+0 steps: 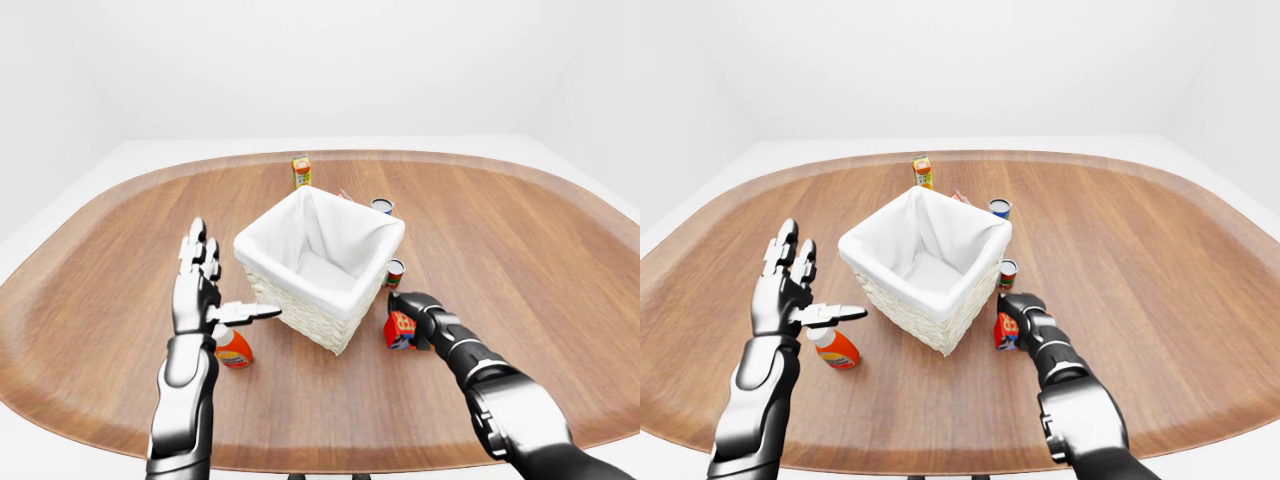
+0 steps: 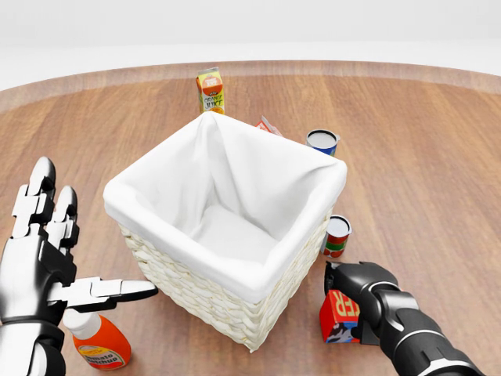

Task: Pick up the butter and put it in the basket.

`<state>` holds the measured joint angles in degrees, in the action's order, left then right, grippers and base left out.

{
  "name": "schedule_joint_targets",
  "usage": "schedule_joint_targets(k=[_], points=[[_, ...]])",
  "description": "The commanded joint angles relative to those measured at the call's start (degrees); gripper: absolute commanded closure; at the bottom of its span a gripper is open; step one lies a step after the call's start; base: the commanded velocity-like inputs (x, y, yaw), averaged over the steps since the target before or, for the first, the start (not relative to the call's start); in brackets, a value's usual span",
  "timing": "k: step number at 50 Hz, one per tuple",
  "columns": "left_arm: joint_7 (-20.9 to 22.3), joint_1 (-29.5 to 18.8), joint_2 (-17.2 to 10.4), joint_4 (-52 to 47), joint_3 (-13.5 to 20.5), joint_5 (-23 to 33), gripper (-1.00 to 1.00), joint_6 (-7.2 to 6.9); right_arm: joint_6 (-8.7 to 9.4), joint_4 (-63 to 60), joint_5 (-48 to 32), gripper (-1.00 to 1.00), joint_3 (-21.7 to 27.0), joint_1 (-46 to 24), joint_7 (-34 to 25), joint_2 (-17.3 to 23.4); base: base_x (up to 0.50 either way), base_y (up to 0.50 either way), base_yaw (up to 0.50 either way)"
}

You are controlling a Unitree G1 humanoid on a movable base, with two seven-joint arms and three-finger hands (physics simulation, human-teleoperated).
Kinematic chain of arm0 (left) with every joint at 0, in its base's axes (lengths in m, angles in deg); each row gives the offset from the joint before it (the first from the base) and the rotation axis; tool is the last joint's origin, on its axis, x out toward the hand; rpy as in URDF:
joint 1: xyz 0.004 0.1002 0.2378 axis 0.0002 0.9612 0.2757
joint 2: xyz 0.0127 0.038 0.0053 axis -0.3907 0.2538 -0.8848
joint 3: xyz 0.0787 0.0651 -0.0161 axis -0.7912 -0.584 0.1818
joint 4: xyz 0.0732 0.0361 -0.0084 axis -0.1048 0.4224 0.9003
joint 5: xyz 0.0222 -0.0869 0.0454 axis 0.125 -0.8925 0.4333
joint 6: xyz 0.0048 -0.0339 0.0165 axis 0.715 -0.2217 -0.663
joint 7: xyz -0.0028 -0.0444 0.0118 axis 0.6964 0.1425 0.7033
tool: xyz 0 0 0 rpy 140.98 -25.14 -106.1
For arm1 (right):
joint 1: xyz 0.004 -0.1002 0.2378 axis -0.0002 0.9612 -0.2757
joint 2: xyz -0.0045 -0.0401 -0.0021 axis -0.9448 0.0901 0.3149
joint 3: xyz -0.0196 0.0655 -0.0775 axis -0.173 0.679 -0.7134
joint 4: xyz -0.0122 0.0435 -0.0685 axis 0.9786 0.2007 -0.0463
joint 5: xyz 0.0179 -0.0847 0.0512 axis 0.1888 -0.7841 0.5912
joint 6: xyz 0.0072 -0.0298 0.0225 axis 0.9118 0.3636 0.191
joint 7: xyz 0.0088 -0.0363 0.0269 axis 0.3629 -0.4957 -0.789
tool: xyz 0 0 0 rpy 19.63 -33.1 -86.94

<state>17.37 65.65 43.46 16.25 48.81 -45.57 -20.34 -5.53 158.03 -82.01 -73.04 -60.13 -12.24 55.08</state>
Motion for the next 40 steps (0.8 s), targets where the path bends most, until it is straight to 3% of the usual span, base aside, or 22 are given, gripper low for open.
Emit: schedule_joint_targets(k=[1, 40], points=[[0.0, -0.1, 0.0, 0.1, 0.0, -0.1, -1.0, 0.0, 0.0, -0.4, 0.2, 1.0, 1.0, 0.1, 0.4, 1.1, 0.0, 0.0, 0.0], [-0.3, -0.5, -0.1, -2.3, 0.0, 0.0, -1.0, 0.0, 0.0, -11.9, 32.8, 1.0, 10.9, 2.6, -7.1, 11.9, 0.0, 0.0, 0.0]])
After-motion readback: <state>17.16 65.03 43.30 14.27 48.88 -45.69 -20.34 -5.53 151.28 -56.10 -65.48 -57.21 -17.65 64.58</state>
